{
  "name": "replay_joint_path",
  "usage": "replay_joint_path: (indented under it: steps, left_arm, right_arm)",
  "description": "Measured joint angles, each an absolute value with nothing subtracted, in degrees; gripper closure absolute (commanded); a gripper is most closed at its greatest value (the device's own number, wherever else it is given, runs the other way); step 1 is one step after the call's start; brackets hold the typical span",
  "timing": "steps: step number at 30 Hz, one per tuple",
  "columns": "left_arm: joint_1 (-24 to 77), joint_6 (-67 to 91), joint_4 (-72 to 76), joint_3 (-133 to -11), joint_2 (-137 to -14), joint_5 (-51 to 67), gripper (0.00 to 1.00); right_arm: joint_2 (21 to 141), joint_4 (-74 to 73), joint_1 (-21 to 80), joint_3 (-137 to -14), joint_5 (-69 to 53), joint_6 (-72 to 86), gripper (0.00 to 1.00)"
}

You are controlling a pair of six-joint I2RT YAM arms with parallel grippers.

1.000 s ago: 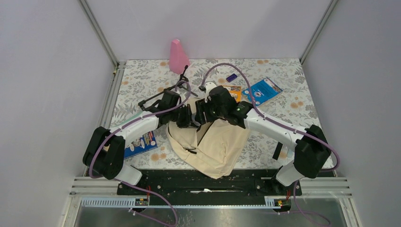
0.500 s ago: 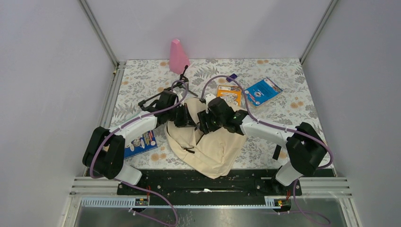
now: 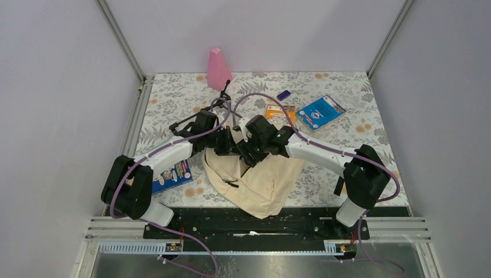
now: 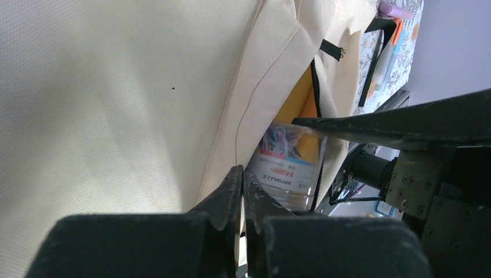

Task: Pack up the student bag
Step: Place the stationery in the student bag.

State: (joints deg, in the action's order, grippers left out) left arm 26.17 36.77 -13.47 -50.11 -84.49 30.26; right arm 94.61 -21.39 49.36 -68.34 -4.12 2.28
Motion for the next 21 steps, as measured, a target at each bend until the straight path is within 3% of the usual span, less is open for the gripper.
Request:
replay_joint_path:
  steps: [4, 5, 14, 21]
  left_arm:
    - [26.2, 37.0, -13.4, -50.1, -84.5, 30.3, 1.0]
    - [26.2, 37.0, -13.4, -50.1, -84.5, 30.3, 1.0]
    - [26.2, 37.1, -13.2, -50.1, -84.5, 30.5, 1.0]
    - [26.2, 37.1, -13.2, -50.1, -84.5, 30.8, 1.0]
  right_arm:
    - [96.5, -25.5, 50.3, -70.7, -5.3, -1.1, 0.15]
    - [96.5, -26.3, 50.4, -70.7, -5.6, -1.6, 0.01]
    - [91.0, -26.6, 50.6, -70.7, -4.0, 0.9, 0.0]
    - [84.5, -29.2, 50.6, -70.9, 5.8, 10.0, 0.02]
